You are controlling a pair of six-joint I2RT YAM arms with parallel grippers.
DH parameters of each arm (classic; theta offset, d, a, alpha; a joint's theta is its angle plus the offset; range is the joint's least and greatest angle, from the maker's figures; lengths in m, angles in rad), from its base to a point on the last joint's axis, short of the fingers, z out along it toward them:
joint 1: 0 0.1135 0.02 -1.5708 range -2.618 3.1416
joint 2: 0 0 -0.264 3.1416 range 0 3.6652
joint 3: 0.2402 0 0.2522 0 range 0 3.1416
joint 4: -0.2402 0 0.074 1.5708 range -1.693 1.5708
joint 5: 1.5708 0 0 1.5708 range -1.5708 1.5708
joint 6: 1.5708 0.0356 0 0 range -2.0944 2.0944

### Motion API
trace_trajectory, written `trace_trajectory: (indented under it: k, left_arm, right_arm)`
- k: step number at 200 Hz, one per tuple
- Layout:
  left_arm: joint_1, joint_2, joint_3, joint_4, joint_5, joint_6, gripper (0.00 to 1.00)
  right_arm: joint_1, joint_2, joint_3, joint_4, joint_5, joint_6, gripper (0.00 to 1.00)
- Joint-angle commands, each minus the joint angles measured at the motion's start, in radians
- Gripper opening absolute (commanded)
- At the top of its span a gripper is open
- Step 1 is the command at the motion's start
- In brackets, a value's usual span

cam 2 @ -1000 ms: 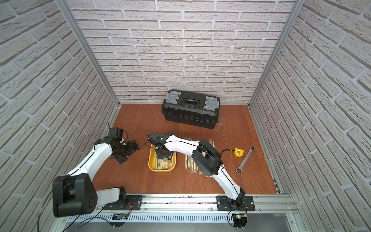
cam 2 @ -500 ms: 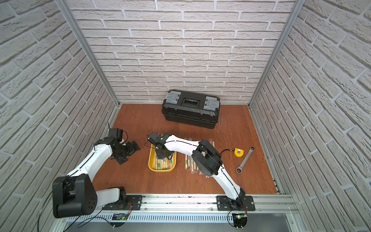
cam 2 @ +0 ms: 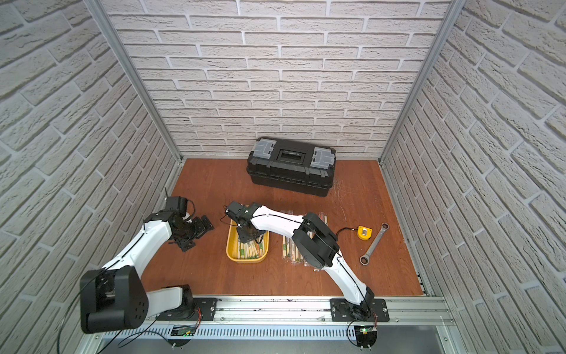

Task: Take the paired disposable chopsticks out of the storage box
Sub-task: Pick up the paired disposable chopsticks from the storage box, then place the paired disposable chopsticks at the center of the board.

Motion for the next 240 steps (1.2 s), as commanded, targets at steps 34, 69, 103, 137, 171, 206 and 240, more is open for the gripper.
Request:
trace_trajectory:
  k: [34,69,103,137,171,206,240]
  left_arm:
    - [0.008,-0.021,-0.013,0.011,0.006,-0.007,0.98]
    - [0.008,-0.025,-0.011,0.009,0.007,-0.004,0.98]
    - [0.008,-0.026,-0.008,0.007,0.009,-0.004,0.98]
    - [0.007,-0.038,-0.004,0.002,0.014,-0.003,0.98]
    - [0.008,-0.050,0.004,-0.007,0.016,0.000,0.98]
    - [0.005,-0.060,0.006,-0.014,0.019,0.000,0.98]
    - [-0.005,-0.063,0.004,-0.011,0.019,-0.010,0.98]
  right_arm:
    - [-0.014,-0.081,-0.007,0.014,-0.041,0.021,0.09]
    - [-0.041,-0.169,-0.070,0.069,-0.085,0.064,0.09]
    - [-0.065,-0.235,-0.119,0.106,-0.108,0.095,0.09]
    - [-0.093,-0.315,-0.197,0.191,-0.145,0.140,0.09]
    - [-0.125,-0.410,-0.288,0.262,-0.154,0.186,0.08]
    - [-0.166,-0.511,-0.400,0.295,-0.106,0.220,0.08]
    - [-0.195,-0.579,-0.511,0.311,-0.060,0.237,0.08]
